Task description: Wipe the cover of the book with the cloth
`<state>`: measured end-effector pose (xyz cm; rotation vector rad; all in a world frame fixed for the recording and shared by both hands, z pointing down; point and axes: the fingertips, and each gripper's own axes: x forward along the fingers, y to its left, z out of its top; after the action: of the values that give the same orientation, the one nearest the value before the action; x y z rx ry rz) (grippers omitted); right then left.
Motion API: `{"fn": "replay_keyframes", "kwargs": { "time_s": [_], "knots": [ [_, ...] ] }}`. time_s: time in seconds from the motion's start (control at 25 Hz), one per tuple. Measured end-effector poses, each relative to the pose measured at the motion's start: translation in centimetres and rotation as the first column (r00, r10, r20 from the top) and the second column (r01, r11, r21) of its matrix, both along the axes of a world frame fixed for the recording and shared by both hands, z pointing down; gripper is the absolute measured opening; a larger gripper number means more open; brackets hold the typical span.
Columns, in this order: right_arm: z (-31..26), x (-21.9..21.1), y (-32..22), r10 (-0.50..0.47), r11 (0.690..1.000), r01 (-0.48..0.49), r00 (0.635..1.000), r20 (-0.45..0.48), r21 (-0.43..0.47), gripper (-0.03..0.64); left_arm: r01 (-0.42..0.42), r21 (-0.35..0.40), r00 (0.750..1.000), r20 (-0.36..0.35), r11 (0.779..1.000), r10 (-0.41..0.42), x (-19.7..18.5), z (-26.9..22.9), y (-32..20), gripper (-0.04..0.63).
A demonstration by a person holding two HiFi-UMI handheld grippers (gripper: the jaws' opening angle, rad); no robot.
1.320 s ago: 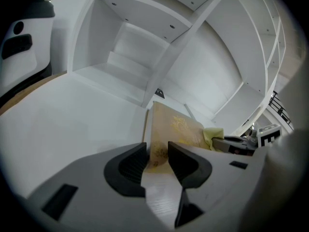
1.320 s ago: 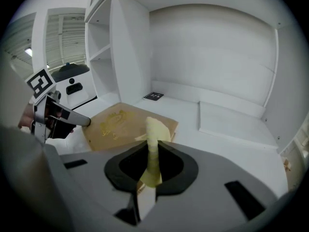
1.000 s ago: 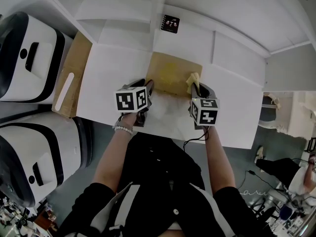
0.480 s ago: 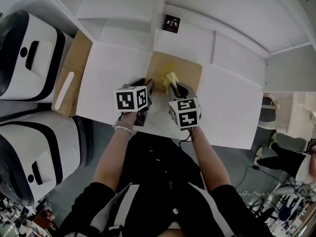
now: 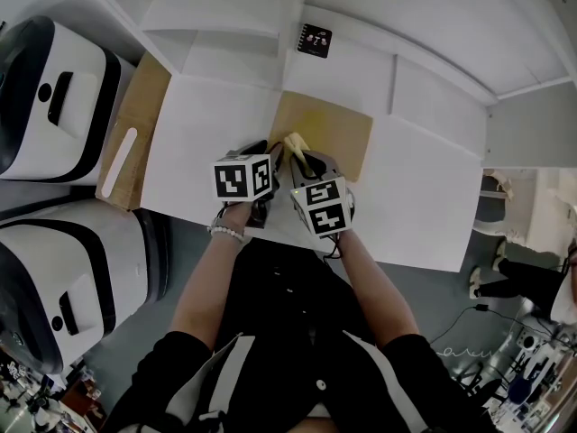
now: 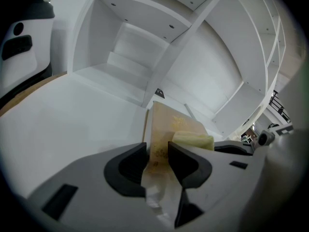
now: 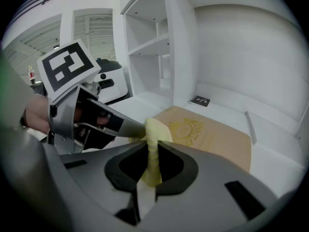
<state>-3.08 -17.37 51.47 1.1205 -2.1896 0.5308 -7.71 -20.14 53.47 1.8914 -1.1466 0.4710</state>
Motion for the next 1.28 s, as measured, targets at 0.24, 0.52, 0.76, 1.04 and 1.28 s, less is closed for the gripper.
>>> {"fn": "replay_keyframes", "kwargs": {
  "time_s": [0.24, 0.52, 0.76, 1.04, 1.28],
  "knots": [
    [-0.1, 2.8, 0.9, 0.040, 0.999, -0.040, 0.999, -0.018, 0.004, 0.038, -0.001, 0.000, 1.000, -0.003, 1.000, 0.001, -0.1, 0.0, 0.0, 0.141],
    [0.2, 7.7, 2.2, 0.141, 0.990, -0.142, 0.989, -0.032, -0.006, 0.038, -0.008, 0.000, 1.000, -0.002, 1.000, 0.008, -0.1, 0.1, 0.0, 0.141],
    [0.3, 11.7, 3.0, 0.214, 0.977, -0.215, 0.975, -0.057, -0.007, 0.038, -0.013, 0.002, 1.000, 0.004, 1.000, 0.013, -0.1, 0.0, 0.0, 0.141],
    [0.3, 14.5, 3.5, 0.270, 0.962, -0.271, 0.960, -0.073, -0.004, 0.038, -0.014, 0.002, 1.000, 0.009, 1.000, 0.014, 0.0, 0.0, 0.0, 0.141],
    [-0.2, 12.9, 4.1, 0.208, 0.978, -0.207, 0.975, -0.075, 0.029, 0.038, -0.013, 0.000, 1.000, 0.014, 1.000, 0.013, 0.0, -0.1, 0.0, 0.141]
  ]
}}
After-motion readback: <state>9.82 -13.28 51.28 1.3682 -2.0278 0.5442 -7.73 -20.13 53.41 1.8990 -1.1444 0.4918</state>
